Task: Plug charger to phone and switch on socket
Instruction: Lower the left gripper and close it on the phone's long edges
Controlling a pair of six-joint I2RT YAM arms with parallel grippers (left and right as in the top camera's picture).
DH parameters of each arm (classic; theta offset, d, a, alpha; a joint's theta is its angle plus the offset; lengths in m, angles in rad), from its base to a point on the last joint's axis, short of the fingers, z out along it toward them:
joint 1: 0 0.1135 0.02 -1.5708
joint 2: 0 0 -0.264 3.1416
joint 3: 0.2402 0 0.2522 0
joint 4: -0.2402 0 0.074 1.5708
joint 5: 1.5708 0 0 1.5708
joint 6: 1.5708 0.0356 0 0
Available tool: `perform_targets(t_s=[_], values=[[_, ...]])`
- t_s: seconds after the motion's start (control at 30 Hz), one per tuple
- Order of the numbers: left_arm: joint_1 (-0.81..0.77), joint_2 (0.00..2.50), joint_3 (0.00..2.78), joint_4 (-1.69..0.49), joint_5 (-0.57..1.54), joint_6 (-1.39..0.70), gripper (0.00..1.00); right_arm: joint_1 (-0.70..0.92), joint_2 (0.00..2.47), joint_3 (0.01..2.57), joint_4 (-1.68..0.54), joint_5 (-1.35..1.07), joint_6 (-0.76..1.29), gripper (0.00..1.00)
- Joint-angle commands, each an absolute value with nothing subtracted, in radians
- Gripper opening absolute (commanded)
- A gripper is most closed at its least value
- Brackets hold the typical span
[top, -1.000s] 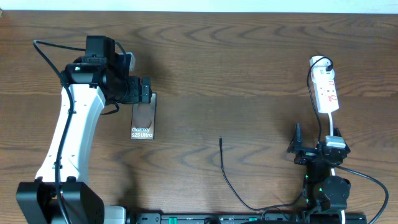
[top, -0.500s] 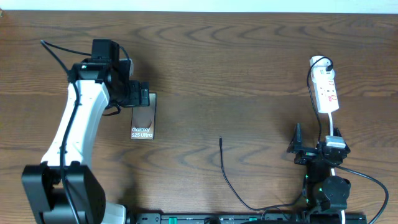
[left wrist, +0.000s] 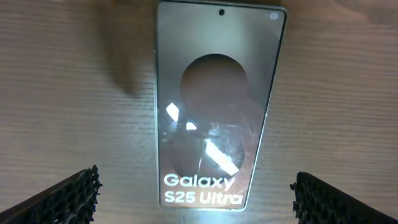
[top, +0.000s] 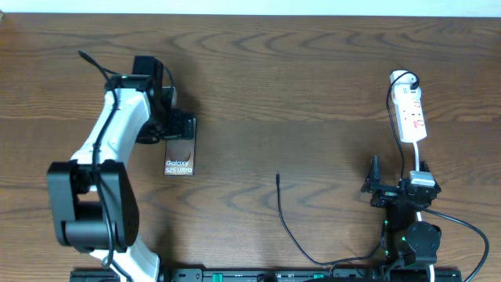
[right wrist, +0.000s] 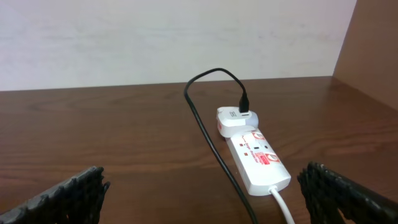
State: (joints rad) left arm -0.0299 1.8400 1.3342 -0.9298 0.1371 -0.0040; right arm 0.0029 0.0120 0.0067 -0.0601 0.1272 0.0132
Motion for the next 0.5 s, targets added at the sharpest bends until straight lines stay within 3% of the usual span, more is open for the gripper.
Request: perform_targets(t_s=[0.0, 0.47], values=[[-0.056, 1.87, 1.328, -0.923, 0.11, 0.008, 0.98, -0.01, 0.005, 0.006, -0.064, 0.125, -0.001, 0.99], [-0.083, 1.884, 1.327, -0.899, 0.059, 0.009, 0.98, -0.01, 0.005, 0.006, -0.064, 0.125, -0.001, 0.99]])
